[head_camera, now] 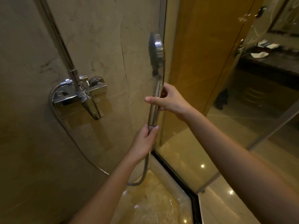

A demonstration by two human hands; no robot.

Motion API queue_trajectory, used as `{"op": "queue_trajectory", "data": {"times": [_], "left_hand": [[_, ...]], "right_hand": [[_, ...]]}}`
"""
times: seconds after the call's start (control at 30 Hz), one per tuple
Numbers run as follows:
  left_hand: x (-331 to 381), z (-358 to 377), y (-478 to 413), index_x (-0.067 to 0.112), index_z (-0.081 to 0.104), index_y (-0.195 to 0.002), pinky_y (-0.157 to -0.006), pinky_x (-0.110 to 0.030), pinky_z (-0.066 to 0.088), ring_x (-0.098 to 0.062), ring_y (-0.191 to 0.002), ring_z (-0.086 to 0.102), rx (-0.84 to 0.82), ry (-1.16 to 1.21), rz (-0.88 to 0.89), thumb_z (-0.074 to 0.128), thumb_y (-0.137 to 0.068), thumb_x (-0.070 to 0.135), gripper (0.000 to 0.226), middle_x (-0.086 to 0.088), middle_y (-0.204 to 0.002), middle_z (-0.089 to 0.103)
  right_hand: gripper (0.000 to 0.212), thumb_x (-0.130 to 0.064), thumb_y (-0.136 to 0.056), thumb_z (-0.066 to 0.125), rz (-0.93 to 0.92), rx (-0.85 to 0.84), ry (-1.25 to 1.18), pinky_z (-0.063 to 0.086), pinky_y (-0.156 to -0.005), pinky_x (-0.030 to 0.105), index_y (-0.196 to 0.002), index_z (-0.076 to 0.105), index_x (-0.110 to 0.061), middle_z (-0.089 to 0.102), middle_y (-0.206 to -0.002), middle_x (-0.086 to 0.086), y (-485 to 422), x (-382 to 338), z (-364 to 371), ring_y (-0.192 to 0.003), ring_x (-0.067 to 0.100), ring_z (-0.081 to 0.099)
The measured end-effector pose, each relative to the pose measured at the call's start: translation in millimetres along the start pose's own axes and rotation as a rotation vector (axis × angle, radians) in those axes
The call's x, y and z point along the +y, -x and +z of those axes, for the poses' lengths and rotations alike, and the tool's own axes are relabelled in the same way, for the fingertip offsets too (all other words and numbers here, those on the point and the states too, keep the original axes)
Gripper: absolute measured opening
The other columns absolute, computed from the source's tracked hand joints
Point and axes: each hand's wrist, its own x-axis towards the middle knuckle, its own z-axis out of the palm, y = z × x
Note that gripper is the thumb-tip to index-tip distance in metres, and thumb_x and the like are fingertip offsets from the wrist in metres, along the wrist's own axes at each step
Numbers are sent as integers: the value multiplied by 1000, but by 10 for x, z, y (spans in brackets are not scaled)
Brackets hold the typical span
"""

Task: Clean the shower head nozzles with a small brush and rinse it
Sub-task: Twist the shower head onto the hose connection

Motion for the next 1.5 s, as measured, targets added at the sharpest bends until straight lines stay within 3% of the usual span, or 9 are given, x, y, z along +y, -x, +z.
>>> {"op": "queue_trajectory", "data": {"times": [0.1,0.2,0.3,0.5,0.7,0.83,1.07,1.37,1.5], "left_hand": [[-17,4,-14,16,40,-72,-61,-34,35,-13,-54,40,9,11,6,44,-96,20,25,1,-59,41],[-32,-25,-21,18,38,-69,-52,-28,33,-11,-50,37,13,45,6,43,-97,19,29,2,-56,38],[-66,-91,-22,18,36,-67,-46,-23,30,-10,-46,35,27,53,35,42,-97,16,31,1,-54,36],[-118,-157,-36,19,38,-67,-45,-17,32,-5,-44,38,1,48,50,43,-97,19,30,8,-52,38],[-107,-105,-26,19,38,-67,-49,-18,34,-4,-45,39,4,65,51,45,-96,20,30,10,-51,39],[-73,-80,-28,18,39,-68,-51,-21,35,-7,-49,40,8,61,27,45,-96,22,29,4,-56,40],[-51,-129,-15,18,38,-69,-48,-18,34,-5,-47,38,19,85,8,44,-97,21,29,7,-55,39],[-50,-42,-41,19,38,-65,-48,-17,32,-5,-46,36,-44,73,60,43,-97,16,32,4,-55,36],[-50,-47,-54,18,38,-66,-47,-16,33,-3,-43,38,-65,81,73,42,-97,14,32,4,-55,35]], "right_hand": [[29,-42,-78,73,3,10,0,44,-62,21,-85,52,-24,55,-74,-7,-8,-18,100,-67,6,53],[22,-24,-88,63,137,-168,-470,54,-83,40,-108,55,-17,66,-102,3,-5,7,66,-94,15,64],[30,-5,-92,50,165,-321,-686,45,-100,50,-121,52,-8,65,-121,11,5,18,-28,-113,24,62],[40,-3,-87,61,100,-245,-454,55,-85,31,-126,53,-2,70,-111,8,-9,-11,-38,-104,21,68],[36,-29,-72,81,27,16,-10,49,-59,19,-90,53,-17,60,-74,-5,-31,-111,72,-66,4,62],[42,-41,-73,78,26,119,73,46,-65,21,-98,54,-17,56,-81,-6,-40,-91,152,-74,7,55],[35,-8,-89,58,195,-251,-423,51,-88,36,-123,51,-6,68,-118,10,-48,-87,-74,-108,22,66],[32,-28,-76,77,29,-32,-18,54,-68,27,-95,58,-11,63,-81,4,-1,-111,-21,-76,17,64],[32,-33,-84,69,4,-53,7,51,-74,29,-106,56,-12,59,-87,0,3,-95,38,-81,14,59]]}}
